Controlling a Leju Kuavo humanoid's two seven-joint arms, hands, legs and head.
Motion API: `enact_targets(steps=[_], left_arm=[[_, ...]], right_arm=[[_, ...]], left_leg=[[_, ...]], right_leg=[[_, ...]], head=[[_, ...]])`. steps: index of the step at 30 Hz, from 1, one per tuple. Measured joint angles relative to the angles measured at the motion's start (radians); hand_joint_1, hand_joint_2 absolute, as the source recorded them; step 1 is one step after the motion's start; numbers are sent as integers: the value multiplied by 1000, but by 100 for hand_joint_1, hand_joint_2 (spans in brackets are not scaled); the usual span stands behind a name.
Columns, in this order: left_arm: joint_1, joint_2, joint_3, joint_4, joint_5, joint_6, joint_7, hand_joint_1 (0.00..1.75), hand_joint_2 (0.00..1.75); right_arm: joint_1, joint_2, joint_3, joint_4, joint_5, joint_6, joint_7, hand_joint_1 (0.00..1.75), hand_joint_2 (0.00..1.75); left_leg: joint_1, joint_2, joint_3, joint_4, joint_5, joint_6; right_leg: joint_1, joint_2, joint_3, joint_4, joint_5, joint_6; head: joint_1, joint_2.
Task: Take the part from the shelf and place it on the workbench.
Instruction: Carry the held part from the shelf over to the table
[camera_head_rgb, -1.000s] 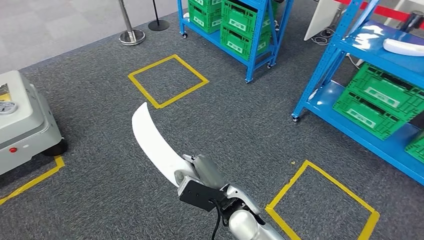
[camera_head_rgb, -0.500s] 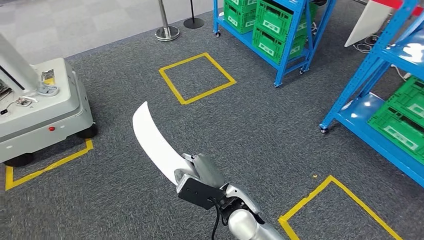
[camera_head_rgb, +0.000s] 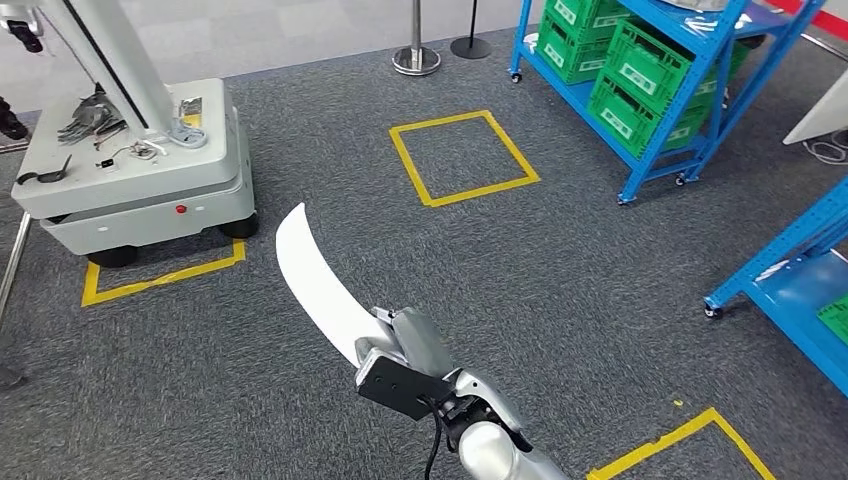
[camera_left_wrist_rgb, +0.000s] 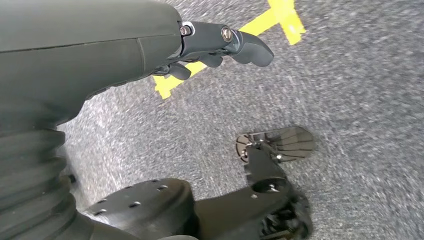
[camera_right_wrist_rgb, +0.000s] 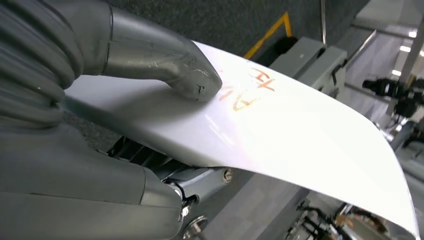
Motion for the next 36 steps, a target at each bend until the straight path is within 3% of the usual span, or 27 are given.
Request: enact_targets(steps=[2, 4, 6, 8, 10, 12, 14, 15, 16, 17, 19, 20, 21, 23, 24, 26, 28, 30, 31, 32, 34, 36], left_arm=[[1, 0, -2, 0, -12, 0, 6, 0, 175], [1, 1, -4, 0, -21, 0, 14, 0, 175], [2, 2, -5, 0, -24, 0, 18, 0, 175], [8, 5, -7, 0, -24, 0, 17, 0, 175], [16, 8, -9, 1, -26, 0, 14, 0, 175], [19, 9, -10, 1, -30, 0, 11, 0, 175], [23, 8, -12, 2, -37, 0, 9, 0, 175], [26, 8, -14, 2, -41, 0, 8, 0, 175], [30, 8, -16, 2, -46, 0, 8, 0, 175], [34, 9, -18, 2, -51, 0, 8, 0, 175], [36, 9, -24, 2, -59, 0, 8, 0, 175], [35, 9, -28, 2, -62, 0, 8, 0, 175], [34, 9, -31, 2, -63, 0, 8, 0, 175], [36, 9, -34, 2, -63, 0, 8, 0, 175], [37, 9, -34, 2, -63, 0, 7, 0, 175], [35, 8, -34, 2, -59, 0, 4, 0, 175], [31, 6, -34, 1, -55, 0, 1, 0, 175], [30, 4, -34, 1, -52, 0, 1, 0, 175], [31, 4, -34, 1, -52, 0, 1, 0, 175], [33, 4, -34, 2, -52, 0, 2, 0, 175], [33, 3, -34, 2, -53, 0, 6, 0, 175], [35, 2, -34, 2, -56, 0, 10, 0, 175]], right_arm=[[7, 0, -2, -10, 4, -5, 10, 175, 175], [13, 2, -6, -22, 9, -7, 15, 175, 175], [20, 3, -9, -31, 13, -6, 15, 175, 175], [26, 6, -12, -35, 19, -4, 11, 175, 175], [27, 10, -13, -36, 23, -2, 2, 175, 175], [29, 13, -13, -36, 25, -2, -5, 175, 175], [31, 13, -13, -36, 24, -2, -8, 175, 175], [31, 13, -13, -36, 23, -3, -8, 175, 175], [31, 13, -13, -36, 22, -5, -8, 175, 175], [30, 13, -13, -36, 21, -7, -8, 175, 175], [29, 13, -13, -36, 18, -15, -8, 175, 175], [29, 13, -13, -36, 18, -19, -8, 175, 175], [29, 13, -13, -37, 17, -21, -8, 175, 175], [29, 15, -13, -40, 16, -23, -8, 175, 175], [28, 16, -13, -42, 14, -22, -7, 175, 175], [25, 17, -13, -46, 9, -19, -6, 175, 175], [23, 16, -13, -46, 5, -14, -4, 175, 175], [22, 15, -13, -44, 3, -11, -2, 175, 175], [22, 15, -13, -43, 2, -10, -2, 175, 175], [21, 15, -13, -43, 1, -10, -1, 175, 175], [20, 15, -13, -43, -1, -10, -1, 175, 175], [19, 15, -13, -43, -2, -12, -1, 175, 175]], left_leg=[[1, -30, -1, 7, -1, -3], [2, -56, -4, 13, -3, -12], [3, -74, -10, 13, -1, -26], [5, -86, -16, 8, 3, -41], [3, -47, -32, 35, -17, -50], [1, 15, -80, 140, -78, -56], [3, 38, -138, 263, -132, -61], [4, 41, -147, 286, -134, -62], [5, 44, -136, 269, -118, -62], [6, 53, -105, 215, -89, -62], [3, 96, -28, 76, -34, -54], [1, 110, -4, 32, -19, -48], [-2, 118, 6, 13, -15, -40], [-4, 97, 4, 11, -13, -25], [-3, 86, 5, 7, -11, -18], [1, 63, 9, 1, -5, -5], [2, 37, 7, 0, -3, 2], [0, 8, 5, 3, -2, 4], [-1, -7, 4, 4, -2, 4], [-1, -23, 4, 6, -2, 4], [-2, -50, 3, 9, -2, 0], [-1, -71, -2, 9, 0, -9]], right_leg=[[-3, 13, 42, -105, 72, -3], [-7, 54, 92, -220, 116, -6], [-4, 75, 106, -253, 119, -12], [-2, 57, 110, -261, 126, -27], [-4, 35, 119, -273, 132, -41], [-2, 8, 122, -279, 135, -49], [0, -24, 121, -278, 133, -52], [0, -38, 121, -278, 132, -52], [0, -52, 122, -278, 130, -51], [0, -65, 123, -277, 129, -49], [3, -88, 126, -274, 122, -41], [6, -97, 128, -272, 119, -36], [8, -106, 130, -270, 116, -30], [8, -124, 136, -272, 112, -19], [6, -118, 137, -268, 106, -12], [-1, -69, 114, -209, 67, -2], [-3, -16, 52, -80, 9, 2], [-2, -3, -1, 10, -9, 1], [0, 0, -4, 2, 10, -2], [1, 6, 13, -44, 44, -6], [2, 42, 73, -184, 112, -16], [5, 66, 105, -262, 137, -20]], head=[[0, 0], [0, 0], [0, 0], [0, 0], [-2, 0], [-6, 0], [-7, 0], [-7, 0], [-7, 0], [-7, 0], [-7, 0], [-5, 0], [-3, 0], [0, 0], [1, 0], [4, 0], [6, 0], [7, 0], [7, 0], [7, 0], [6, 0], [7, 0]])
